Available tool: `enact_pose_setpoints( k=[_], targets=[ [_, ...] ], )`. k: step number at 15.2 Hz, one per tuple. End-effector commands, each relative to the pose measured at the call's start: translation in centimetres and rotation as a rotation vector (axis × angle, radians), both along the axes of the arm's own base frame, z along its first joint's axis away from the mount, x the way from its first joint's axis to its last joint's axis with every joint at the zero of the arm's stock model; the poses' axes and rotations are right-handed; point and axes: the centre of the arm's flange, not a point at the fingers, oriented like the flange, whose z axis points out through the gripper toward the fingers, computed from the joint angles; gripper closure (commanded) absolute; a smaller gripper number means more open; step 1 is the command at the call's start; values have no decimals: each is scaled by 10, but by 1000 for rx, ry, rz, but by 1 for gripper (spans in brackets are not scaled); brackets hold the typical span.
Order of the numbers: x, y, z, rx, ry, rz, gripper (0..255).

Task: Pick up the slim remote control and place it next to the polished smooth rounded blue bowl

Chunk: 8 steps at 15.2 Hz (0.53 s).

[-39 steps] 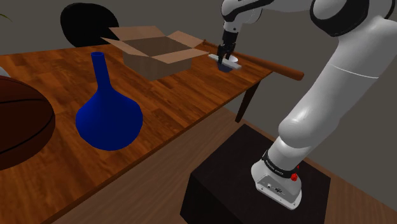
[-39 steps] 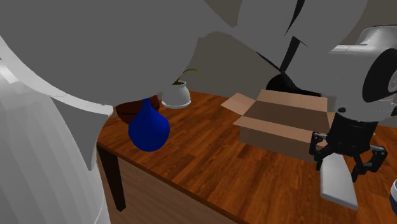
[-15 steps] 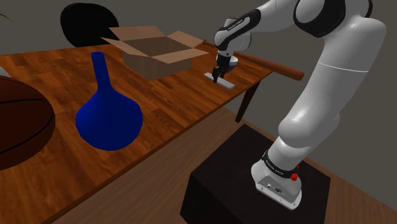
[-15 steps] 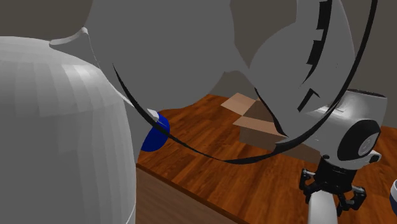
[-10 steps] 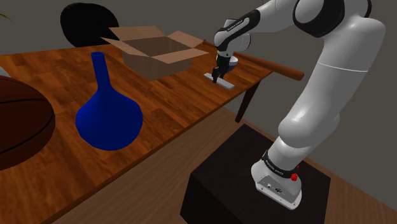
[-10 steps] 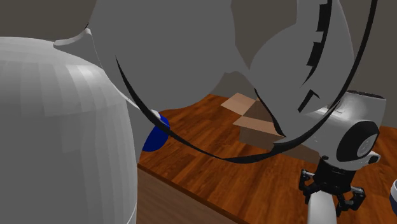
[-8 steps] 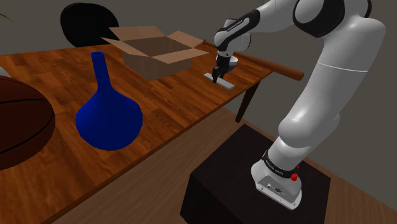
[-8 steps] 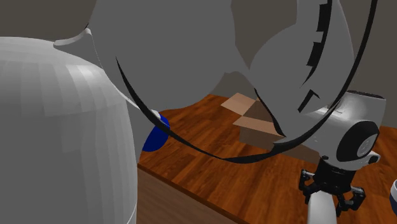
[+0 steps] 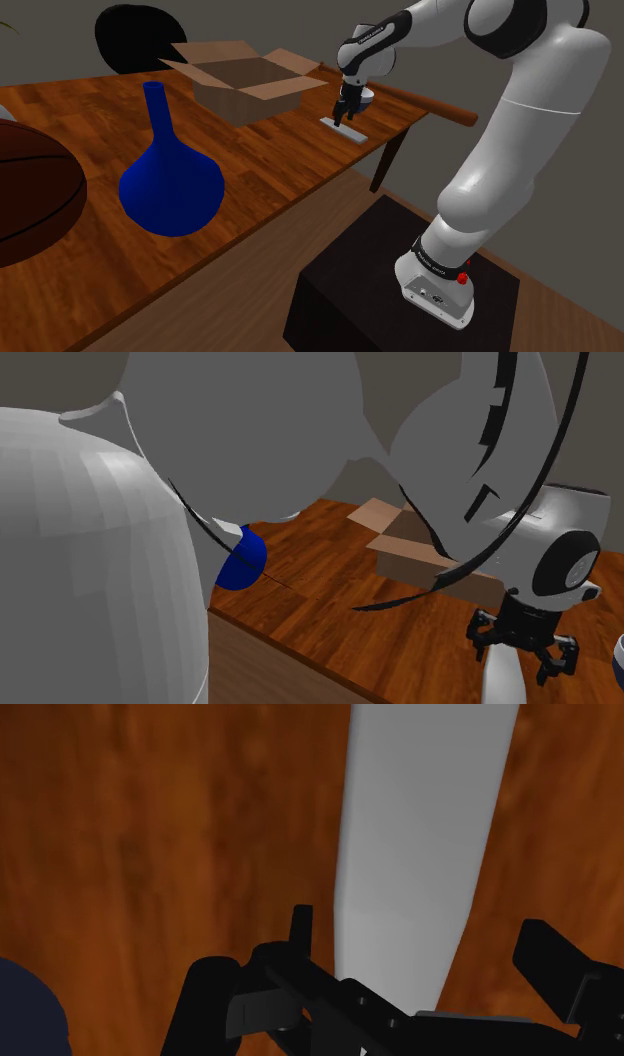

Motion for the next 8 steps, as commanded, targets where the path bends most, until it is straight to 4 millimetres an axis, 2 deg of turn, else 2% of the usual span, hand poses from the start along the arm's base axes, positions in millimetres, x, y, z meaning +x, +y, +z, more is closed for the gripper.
enact_pose_setpoints(
  k=[1,2,8],
  targets=[
    [-1,0,25,0,1,0,0],
    [-1,0,35,0,1,0,0],
    [-1,0,35,0,1,0,0]
  ],
)
